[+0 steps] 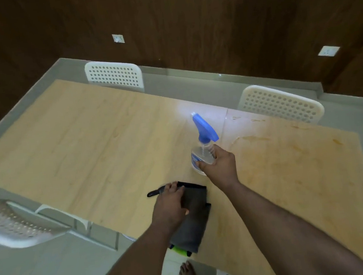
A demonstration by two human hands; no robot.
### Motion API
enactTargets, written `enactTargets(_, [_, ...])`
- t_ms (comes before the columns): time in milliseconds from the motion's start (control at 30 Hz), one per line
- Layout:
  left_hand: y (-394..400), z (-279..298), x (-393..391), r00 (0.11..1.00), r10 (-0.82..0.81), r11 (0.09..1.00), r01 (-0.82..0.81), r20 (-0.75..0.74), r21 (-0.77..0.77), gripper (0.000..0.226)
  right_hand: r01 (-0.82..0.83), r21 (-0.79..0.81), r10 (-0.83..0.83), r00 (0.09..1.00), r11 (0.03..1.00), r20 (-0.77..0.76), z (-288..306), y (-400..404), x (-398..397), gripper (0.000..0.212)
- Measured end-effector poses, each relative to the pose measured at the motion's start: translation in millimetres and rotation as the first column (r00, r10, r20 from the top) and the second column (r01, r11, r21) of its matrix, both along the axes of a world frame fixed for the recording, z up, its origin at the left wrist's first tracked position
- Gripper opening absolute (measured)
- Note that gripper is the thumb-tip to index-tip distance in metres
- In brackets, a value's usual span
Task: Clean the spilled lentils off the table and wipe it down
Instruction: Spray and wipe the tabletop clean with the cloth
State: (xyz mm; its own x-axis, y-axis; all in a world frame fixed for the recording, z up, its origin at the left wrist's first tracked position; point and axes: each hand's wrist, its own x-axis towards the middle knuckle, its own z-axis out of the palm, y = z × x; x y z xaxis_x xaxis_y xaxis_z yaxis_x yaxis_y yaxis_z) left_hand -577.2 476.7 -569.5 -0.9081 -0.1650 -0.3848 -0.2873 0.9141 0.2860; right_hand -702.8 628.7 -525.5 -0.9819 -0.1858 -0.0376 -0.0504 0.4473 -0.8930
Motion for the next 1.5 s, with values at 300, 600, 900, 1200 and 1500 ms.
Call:
enactTargets(300, [-34.6,-17.4,-9.6,0.997,-0.075,0.997,0.075,-0.025,0.001,0.114,-0.2,-0.016,0.201,0.979,0.98,0.03,-4.9,-101.8,-39.4,0.024])
enactTargets(600, [-38.0,-27.1,-5.0,0.999,0.029,0.999,-0.028,-0.032,0.043,0.125,-0.252,0.045,0.251,0.968,0.967,0.011,-15.2,-110.7,-45.6,0.031])
enactTargets(900, [-23.6,-13.7,-3.1,0.999,-0.009,1.0,0.008,-0.053,-0.012,0.115,-0.24,0.097,0.239,0.971,0.966,0.028,-11.6,-75.0,-29.2,0.068])
enactTargets(1200, [40.5,-45.5,42.5,0.987,-0.069,0.995,0.058,-0.147,-0.077,0.068,-0.352,0.351,0.379,0.925,0.868,-0.011,-45.9,45.2,25.0,0.049])
enactTargets(1500, [130.0,-59.5,71.1,0.957,0.218,0.953,-0.251,-0.193,-0.167,0.062,-0.495,0.648,0.716,0.688,0.579,-0.115,-78.8,134.4,49.7,0.046])
